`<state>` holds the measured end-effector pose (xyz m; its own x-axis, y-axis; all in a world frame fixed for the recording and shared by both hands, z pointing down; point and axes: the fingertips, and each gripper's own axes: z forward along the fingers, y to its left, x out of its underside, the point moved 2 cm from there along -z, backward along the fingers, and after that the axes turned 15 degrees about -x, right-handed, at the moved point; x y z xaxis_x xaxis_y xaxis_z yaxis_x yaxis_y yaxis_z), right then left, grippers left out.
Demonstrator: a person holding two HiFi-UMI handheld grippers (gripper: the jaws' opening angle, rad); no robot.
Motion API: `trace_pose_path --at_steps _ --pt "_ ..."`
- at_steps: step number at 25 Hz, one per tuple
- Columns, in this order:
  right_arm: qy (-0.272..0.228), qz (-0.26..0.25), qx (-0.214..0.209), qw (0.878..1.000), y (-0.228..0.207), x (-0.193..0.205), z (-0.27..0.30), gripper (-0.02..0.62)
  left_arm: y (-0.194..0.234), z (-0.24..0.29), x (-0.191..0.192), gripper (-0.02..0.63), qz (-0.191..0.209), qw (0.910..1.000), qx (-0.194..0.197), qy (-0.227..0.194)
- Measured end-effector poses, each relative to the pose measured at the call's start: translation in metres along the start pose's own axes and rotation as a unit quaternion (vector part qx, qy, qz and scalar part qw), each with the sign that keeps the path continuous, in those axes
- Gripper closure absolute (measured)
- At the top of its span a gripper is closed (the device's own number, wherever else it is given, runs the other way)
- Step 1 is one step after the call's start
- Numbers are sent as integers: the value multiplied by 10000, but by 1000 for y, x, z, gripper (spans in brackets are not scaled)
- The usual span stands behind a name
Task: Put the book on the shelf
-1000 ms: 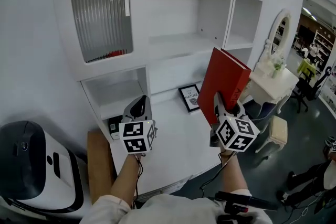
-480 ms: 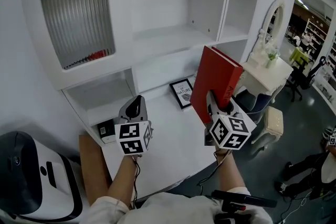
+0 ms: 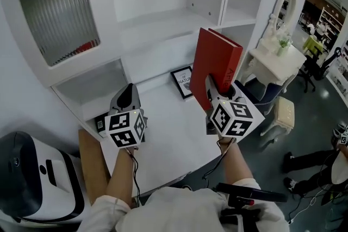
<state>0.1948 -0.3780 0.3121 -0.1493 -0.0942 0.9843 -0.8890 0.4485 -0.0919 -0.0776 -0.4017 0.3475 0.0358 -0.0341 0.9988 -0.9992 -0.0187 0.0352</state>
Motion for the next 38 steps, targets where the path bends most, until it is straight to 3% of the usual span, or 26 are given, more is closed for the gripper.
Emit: trace_pose_path --at_steps 9,22,38 --pt "71 -26 -117 9999 -3 -8 4 423 -19 2 -2 598 204 9997 109 31" --pt "68 -260 -383 9989 5 -48 15 423 -27 5 -8 598 231 9995 214 -61" --pt "-86 -488 -957 9942 43 -111 38 422 -8 -3 -44 598 300 9992 -93 -227"
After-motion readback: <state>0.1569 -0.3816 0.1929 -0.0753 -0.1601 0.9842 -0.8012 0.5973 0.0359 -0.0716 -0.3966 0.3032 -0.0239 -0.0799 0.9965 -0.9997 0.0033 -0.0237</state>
